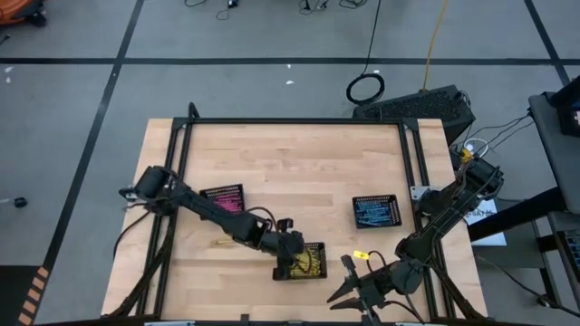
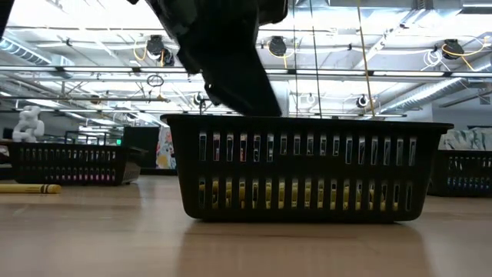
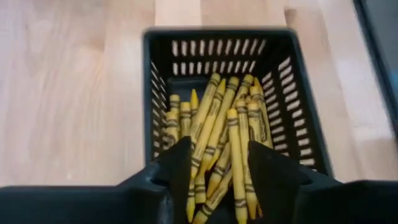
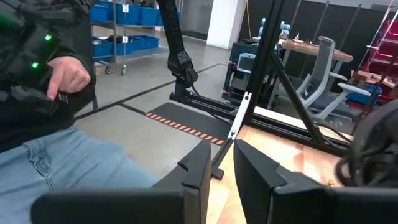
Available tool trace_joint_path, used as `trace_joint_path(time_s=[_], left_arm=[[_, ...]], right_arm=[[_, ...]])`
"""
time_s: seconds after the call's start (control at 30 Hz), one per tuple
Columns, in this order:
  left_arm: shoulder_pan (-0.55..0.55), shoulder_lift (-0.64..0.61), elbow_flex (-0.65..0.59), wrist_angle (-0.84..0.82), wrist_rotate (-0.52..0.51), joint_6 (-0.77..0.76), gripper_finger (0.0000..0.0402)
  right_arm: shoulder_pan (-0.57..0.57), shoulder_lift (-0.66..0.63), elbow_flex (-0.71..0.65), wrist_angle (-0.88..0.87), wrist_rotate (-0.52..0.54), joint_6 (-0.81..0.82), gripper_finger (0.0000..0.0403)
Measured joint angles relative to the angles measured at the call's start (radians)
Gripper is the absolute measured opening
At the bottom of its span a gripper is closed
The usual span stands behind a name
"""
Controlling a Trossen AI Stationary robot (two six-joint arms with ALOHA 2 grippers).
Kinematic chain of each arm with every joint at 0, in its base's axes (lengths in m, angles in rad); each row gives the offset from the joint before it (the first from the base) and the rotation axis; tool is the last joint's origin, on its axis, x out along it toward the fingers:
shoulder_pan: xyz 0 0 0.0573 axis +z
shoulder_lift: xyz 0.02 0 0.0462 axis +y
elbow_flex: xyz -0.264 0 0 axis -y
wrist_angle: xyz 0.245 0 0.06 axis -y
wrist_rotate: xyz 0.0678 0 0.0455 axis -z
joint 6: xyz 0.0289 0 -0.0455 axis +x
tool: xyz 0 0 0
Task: Sort crayons
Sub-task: Put the yellow crayon into the bottom black bin
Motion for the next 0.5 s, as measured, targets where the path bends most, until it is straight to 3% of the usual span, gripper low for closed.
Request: trace_joint_path(time_s=[0.17, 0.5], left_arm=[[-0.027, -0.094, 0.0, -0.106, -0.086, -0.024, 0.0172], [-0.287, -0.292, 0.0, -0.426, -0.57, -0.097, 0.0173]], right_arm=[[0.0, 0.0, 0.0, -0.002, 0.0, 0.001, 0.0055], [0.0, 0.0, 0.0, -0.023, 0.0, 0.019, 0.0055]])
